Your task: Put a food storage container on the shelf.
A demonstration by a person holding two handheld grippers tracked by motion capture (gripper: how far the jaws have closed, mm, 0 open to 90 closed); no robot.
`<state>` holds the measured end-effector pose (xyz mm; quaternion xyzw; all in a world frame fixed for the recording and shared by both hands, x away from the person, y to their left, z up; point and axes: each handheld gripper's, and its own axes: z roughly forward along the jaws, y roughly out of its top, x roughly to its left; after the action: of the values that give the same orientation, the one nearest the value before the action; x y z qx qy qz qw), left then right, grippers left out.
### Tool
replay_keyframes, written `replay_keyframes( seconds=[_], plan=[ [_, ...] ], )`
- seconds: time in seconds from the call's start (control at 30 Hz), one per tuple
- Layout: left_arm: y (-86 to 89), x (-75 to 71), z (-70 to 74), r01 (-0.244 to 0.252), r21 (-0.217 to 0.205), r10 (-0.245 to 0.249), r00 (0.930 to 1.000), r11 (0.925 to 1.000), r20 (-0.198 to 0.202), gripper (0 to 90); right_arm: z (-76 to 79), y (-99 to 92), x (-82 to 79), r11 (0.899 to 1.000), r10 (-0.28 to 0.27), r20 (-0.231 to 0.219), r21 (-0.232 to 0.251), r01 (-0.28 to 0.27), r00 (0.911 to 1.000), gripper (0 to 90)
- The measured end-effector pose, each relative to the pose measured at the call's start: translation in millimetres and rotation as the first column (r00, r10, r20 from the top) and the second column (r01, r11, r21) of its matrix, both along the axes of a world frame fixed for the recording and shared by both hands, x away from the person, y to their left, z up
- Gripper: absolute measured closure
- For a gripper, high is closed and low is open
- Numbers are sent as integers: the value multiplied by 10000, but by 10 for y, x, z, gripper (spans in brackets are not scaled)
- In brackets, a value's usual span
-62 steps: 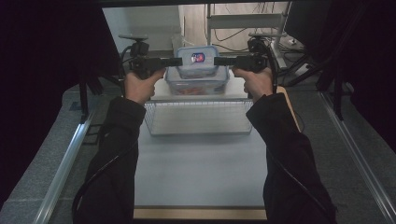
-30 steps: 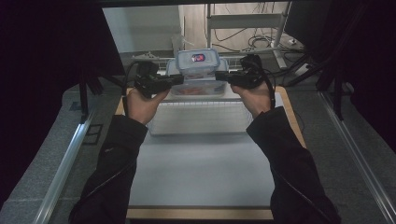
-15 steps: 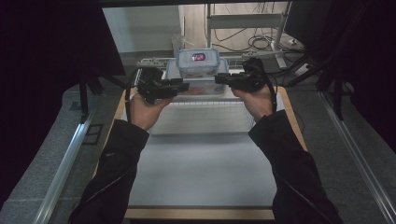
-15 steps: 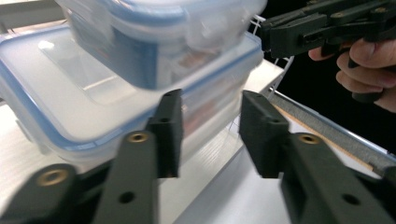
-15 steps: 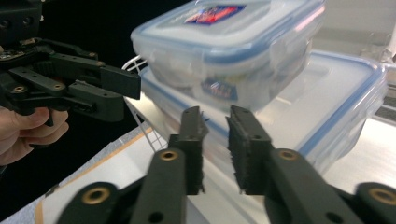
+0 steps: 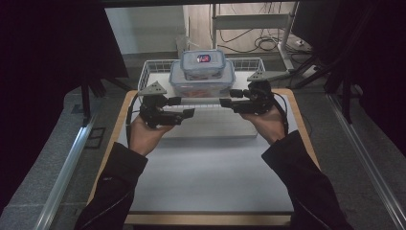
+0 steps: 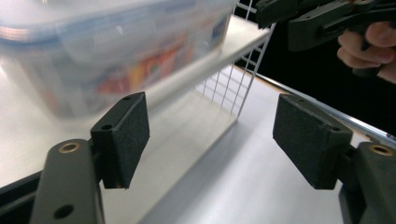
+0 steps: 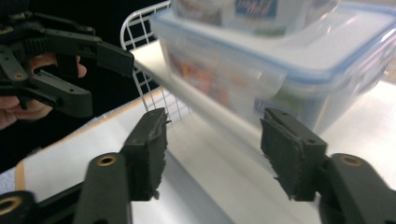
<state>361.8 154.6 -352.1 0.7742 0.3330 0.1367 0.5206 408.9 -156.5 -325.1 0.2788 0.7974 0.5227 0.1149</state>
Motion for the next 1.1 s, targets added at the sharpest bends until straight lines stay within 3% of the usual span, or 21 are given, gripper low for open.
replay_keyframes(
  seconds=[0.37,0.6,0.77,0.87,0.97,1.1],
  plan=[
    [87,-353,-365,40,-35,-40,9999,10000,-102,157,-371,-75,-328,9963,98,186,-856,-82,9998,163],
    [148,-605,-734,65,-366,-80,9992,9993,-392,71,-702,-171,-556,9943,-4,-68,-1067,-3,10000,75],
    [174,-730,-1016,-31,-150,23,9984,9999,-568,41,-987,-293,-655,9924,-179,-381,-1224,131,9991,42],
    [183,-824,-1159,-106,68,110,9983,9999,-568,40,-1151,-361,-720,9916,-212,-557,-1287,139,9982,23],
    [182,-930,-1279,-256,594,283,9986,9979,-454,40,-1279,-397,-797,9895,-197,-488,-1442,125,9986,16],
    [182,-1050,-1464,-520,1475,596,9971,9877,-470,36,-1412,-433,-892,9898,-178,-638,-1422,86,9978,14]
  ],
)
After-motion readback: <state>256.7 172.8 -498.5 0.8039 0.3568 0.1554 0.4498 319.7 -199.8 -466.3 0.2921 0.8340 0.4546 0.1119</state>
